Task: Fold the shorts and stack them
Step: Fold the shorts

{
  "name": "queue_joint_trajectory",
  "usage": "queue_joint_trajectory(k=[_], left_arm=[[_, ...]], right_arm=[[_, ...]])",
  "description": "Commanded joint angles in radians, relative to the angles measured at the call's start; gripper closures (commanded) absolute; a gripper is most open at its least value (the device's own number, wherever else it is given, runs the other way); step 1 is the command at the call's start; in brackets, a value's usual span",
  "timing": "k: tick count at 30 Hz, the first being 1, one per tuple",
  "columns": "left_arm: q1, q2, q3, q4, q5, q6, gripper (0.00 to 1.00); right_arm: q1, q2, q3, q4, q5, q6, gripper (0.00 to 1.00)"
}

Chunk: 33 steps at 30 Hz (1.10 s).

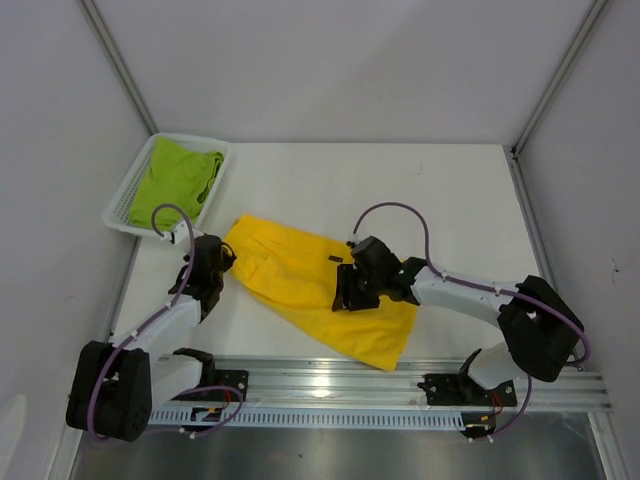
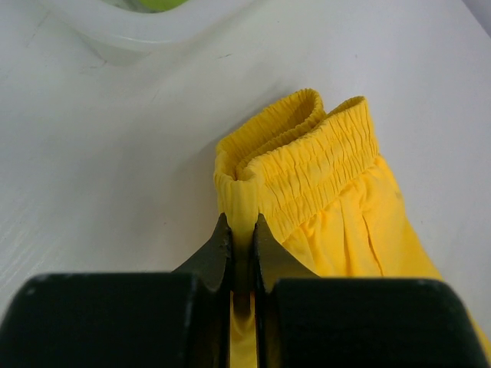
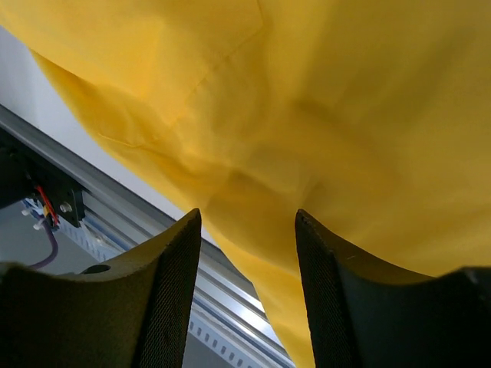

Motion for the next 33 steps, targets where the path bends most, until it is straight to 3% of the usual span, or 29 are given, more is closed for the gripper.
queue_joint_trajectory(k=[1, 6, 13, 19, 28, 33], left_arm=[[-0.004, 0.009, 0.034, 0.008, -0.011, -0.013, 0.93], [-0.004, 0.006, 0.038, -0.001, -0.017, -0.016, 0.93], [-0.002, 0.0, 0.066, -0.032, -0.02, 0.006, 0.92], [0.028, 0.051, 0.104, -0.055, 0.011, 0.009, 0.91], [0.028, -0.116, -0.067, 0.079, 0.095, -0.068, 0.91], [0.025, -0.287, -0.175, 0.011, 0.121, -0.092, 0.88]], right_arm=[[0.059, 0.037, -0.031, 0.102, 0.017, 0.055, 0.46], [0.161, 0.112, -0.045, 0.135, 0.072, 0.085, 0.47], [0.253, 0.193, -0.009, -0.009, 0.199, 0.064, 0.7], [0.291, 0.221, 0.018, -0.167, 0.353, 0.035, 0.68], [0.024, 0.256, 0.078, -0.207, 0.328, -0.083, 0.69], [-0.126, 0.336, 0.194, -0.328, 0.4, -0.209, 0.68]])
